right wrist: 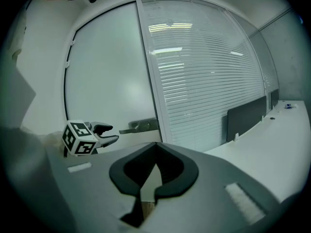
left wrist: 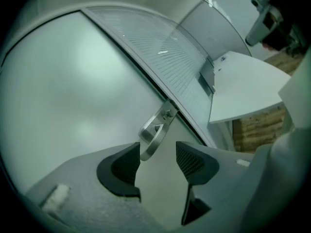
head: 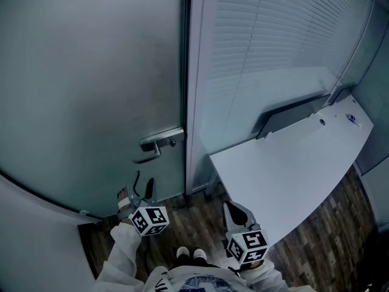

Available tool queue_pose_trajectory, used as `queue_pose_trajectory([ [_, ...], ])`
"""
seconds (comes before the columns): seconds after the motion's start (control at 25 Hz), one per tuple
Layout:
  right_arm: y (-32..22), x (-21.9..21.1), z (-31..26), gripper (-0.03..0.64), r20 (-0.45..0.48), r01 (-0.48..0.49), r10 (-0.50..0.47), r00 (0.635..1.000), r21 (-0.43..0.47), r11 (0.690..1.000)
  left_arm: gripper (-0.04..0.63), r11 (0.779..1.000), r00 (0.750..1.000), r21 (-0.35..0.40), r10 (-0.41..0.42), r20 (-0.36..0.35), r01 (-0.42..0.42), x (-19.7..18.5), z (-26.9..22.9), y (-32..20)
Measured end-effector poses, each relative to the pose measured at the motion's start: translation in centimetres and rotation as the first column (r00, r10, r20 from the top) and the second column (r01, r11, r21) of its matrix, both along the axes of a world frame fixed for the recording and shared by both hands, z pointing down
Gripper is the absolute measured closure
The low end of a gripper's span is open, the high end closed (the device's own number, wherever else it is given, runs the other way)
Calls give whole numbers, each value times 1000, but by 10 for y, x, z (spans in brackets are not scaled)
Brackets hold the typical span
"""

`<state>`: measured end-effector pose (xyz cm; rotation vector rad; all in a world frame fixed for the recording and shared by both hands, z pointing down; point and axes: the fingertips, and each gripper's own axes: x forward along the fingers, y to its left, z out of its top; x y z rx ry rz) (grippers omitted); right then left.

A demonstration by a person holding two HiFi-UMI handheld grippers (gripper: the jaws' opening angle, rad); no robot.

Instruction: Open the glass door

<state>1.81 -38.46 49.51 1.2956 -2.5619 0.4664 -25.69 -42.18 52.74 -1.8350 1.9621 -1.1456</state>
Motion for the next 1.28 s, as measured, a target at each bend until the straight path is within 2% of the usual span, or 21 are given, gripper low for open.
queue_pose_trajectory([
  [0.08, -1, 5, 3, 612, -7, -19, 19, 1000, -7, 1000, 354, 1000, 996, -15, 25, 81, -24, -5, 11, -17],
  [0.2, -1, 6, 8, 612, -16, -33, 32, 999, -20, 999, 354, 998, 978, -36, 62, 197, -56, -11, 24, -40],
  [0.32, 0, 2, 5, 612, -21, -30, 29, 999, -26, 999, 354, 996, 957, -41, 82, 277, -74, -18, 23, -55],
  [0.44, -1, -2, 8, 612, -30, -27, 27, 999, -31, 999, 354, 993, 936, -57, 115, 333, -101, -20, 29, -67],
  [0.64, -8, -3, 21, 612, -45, -32, 31, 999, -41, 999, 356, 979, 879, -96, 202, 432, -178, -15, 58, -91],
  [0.76, -9, -2, 23, 612, -52, -38, 36, 998, -46, 998, 359, 977, 866, -88, 212, 453, -193, -14, 57, -95],
  [0.92, -11, 0, 27, 612, -56, -47, 43, 998, -58, 997, 425, 983, 851, -42, 175, 495, -177, -18, 51, -97],
  [1.0, -12, 0, 29, 612, -54, -46, 42, 998, -66, 997, 489, 985, 848, -11, 153, 507, -171, -19, 46, -97],
  [1.12, -13, -3, 33, 612, -52, -41, 37, 998, -77, 996, 488, 984, 848, 18, 142, 510, -175, -19, 45, -98],
  [1.2, -13, -7, 37, 612, -52, -33, 28, 998, -87, 996, 485, 985, 871, 41, 126, 476, -165, -18, 47, -98],
  [1.28, -13, -11, 41, 612, -54, -19, 13, 998, -99, 995, 486, 988, 910, 68, 103, 402, -141, -18, 52, -99],
])
